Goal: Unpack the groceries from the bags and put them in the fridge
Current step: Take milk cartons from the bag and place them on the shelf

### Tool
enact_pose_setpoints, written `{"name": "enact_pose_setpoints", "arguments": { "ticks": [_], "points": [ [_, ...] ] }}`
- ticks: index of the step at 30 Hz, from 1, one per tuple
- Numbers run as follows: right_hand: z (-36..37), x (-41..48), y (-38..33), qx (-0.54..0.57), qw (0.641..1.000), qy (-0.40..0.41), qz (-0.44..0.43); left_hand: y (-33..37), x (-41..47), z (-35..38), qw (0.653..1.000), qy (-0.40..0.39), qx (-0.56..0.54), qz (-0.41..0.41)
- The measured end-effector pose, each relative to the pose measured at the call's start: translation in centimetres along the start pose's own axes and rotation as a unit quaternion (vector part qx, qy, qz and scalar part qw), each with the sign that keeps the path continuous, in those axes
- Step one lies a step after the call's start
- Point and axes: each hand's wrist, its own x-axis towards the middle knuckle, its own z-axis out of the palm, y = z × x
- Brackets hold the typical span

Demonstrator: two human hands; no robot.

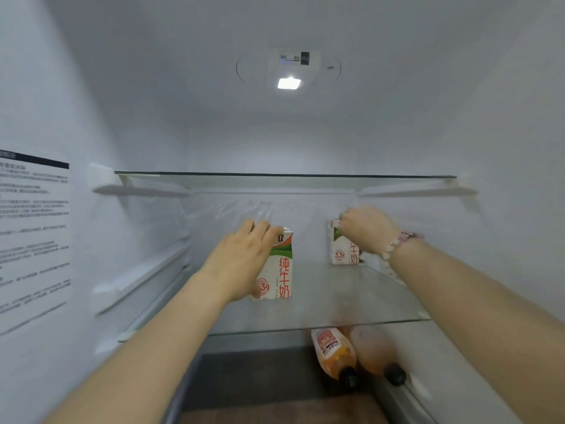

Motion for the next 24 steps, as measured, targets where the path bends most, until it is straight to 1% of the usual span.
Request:
{"name": "enact_pose_setpoints", "arguments": {
  "ticks": [4, 6, 11, 16, 18, 20, 24],
  "points": [
    [-3.3, -3.0, 1.3, -0.03, 0.999, 0.009, 0.01, 1.1, 1.7, 0.8, 1.0, -0.018, -0.016, -0.003],
    [-3.9, -4.4, 1.1, -0.031, 1.0, 0.0, 0.006, 1.6, 2.7, 1.2, 1.0, -0.022, -0.011, 0.0],
    [-2.7, -7.5, -0.5, 0.059, 0.998, -0.01, 0.007, 3.9, 5.2, 1.9, 1.0, -0.013, -0.017, 0.019],
    [-1.2, -9.3, -1.7, 0.168, 0.982, 0.019, 0.081, 7.0, 8.6, 2.5, 0.999, -0.006, -0.018, 0.036],
    [-0.8, -9.6, -2.3, 0.171, 0.982, 0.014, 0.08, 8.1, 9.9, 2.9, 0.999, -0.002, -0.015, 0.038],
    [-0.3, -9.4, -3.1, 0.157, 0.986, -0.011, 0.059, 8.8, 10.8, 3.0, 0.999, -0.004, -0.001, 0.048],
    [0.1, -8.8, -3.7, 0.154, 0.987, -0.023, 0.051, 9.9, 13.0, 4.1, 0.999, 0.008, -0.04, 0.031]
  ]
}}
